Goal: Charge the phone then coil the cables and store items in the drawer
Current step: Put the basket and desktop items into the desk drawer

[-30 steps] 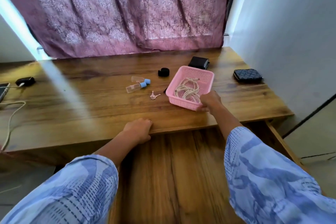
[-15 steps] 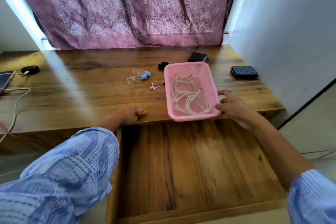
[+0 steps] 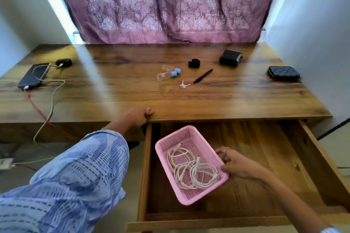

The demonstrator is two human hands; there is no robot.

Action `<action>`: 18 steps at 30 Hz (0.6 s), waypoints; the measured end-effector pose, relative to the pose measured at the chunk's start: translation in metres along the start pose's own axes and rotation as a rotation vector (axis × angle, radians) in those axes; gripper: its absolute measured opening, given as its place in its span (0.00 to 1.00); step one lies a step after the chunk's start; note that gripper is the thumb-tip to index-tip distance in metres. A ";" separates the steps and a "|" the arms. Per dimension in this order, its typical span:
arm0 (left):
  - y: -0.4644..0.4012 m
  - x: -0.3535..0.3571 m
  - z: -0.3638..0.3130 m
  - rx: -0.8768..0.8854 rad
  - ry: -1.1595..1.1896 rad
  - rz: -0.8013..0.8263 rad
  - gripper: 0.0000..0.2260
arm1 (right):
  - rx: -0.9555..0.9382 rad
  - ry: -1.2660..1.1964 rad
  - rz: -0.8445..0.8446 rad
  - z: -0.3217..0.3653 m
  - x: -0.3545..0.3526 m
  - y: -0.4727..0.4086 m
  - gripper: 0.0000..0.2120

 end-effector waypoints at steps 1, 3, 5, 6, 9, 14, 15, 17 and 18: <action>-0.001 0.000 0.000 0.000 0.005 0.000 0.27 | 0.009 -0.008 -0.032 -0.004 0.004 -0.007 0.19; -0.006 -0.001 0.003 -0.005 0.014 0.008 0.26 | 0.026 -0.055 -0.092 -0.008 0.010 -0.022 0.19; -0.007 -0.003 0.003 -0.014 0.012 0.004 0.24 | 0.045 -0.102 -0.149 -0.006 0.014 -0.036 0.20; -0.007 -0.004 0.004 -0.013 0.010 0.000 0.22 | 0.051 -0.122 -0.177 -0.003 0.015 -0.042 0.21; -0.008 -0.006 0.004 0.014 -0.006 -0.020 0.21 | 0.041 -0.179 -0.236 0.010 0.020 -0.058 0.22; -0.010 -0.010 -0.001 0.122 -0.088 -0.032 0.21 | 0.079 -0.313 -0.268 0.017 0.038 -0.073 0.22; -0.011 -0.010 -0.003 0.150 -0.109 -0.037 0.21 | 0.084 -0.335 -0.277 0.017 0.042 -0.074 0.23; -0.010 -0.012 -0.004 0.189 -0.137 -0.045 0.21 | 0.084 -0.349 -0.294 0.019 0.046 -0.073 0.23; -0.009 -0.013 -0.005 0.202 -0.141 -0.050 0.20 | 0.097 -0.340 -0.295 0.020 0.048 -0.073 0.23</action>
Point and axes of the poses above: each hand's wrist, its own y-axis away from the middle knuckle, its own x-axis out of the palm, z = x × y, the point moved 9 cm from there along -y, towards the middle knuckle, and after that the axes turned 2 degrees about y, right-handed, at the moved point
